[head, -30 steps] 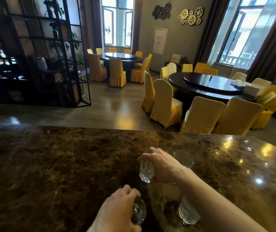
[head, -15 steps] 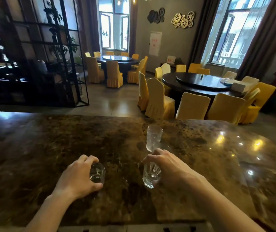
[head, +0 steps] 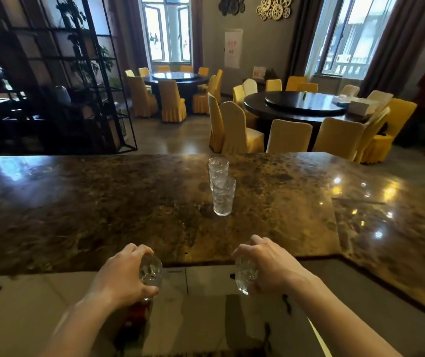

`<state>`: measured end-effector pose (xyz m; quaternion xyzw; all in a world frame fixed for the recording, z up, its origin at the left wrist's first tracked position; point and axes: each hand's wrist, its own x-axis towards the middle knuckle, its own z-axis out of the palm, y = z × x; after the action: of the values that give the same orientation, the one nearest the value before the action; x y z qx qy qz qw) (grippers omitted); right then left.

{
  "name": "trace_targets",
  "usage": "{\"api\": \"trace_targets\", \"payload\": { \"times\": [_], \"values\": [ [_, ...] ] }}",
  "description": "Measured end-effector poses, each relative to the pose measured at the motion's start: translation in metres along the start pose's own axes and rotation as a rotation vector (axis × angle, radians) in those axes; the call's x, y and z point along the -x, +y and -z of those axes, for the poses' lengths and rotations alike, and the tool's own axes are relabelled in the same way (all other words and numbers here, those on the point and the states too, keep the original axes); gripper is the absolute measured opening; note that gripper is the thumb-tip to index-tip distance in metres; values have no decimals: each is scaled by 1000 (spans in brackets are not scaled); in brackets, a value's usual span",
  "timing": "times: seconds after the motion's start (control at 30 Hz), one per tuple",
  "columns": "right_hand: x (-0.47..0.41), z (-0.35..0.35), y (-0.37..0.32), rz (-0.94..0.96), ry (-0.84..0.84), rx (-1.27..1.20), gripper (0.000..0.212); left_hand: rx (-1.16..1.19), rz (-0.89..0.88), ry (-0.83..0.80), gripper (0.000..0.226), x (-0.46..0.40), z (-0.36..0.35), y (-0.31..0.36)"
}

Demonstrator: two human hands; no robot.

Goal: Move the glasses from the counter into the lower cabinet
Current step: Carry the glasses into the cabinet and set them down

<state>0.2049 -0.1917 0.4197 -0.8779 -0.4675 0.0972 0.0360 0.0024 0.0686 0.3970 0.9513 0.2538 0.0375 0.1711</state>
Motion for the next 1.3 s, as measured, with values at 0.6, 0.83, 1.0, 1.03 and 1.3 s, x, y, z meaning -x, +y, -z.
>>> {"api": "trace_targets", "payload": {
  "times": [0.6, 0.83, 1.0, 1.03, 1.3],
  "values": [
    [36, -242, -61, -239, -249, -240, 69, 218, 132, -307, 92, 82, -203, -122],
    [-1, -428, -20, -275, -374, -357, 62, 136, 329, -362, 85, 47, -381, -164],
    [-50, -559, 16, -293, -404, -308, 73, 185, 296, -398, 72, -9, -512, -204],
    [-62, -587, 20, -294, -378, -293, 76, 181, 294, -411, 58, -24, -539, -215],
    [-195, -770, 30, -198, -89, -388, 63, 123, 210, -122, 88, -164, -732, -292]
  ]
}}
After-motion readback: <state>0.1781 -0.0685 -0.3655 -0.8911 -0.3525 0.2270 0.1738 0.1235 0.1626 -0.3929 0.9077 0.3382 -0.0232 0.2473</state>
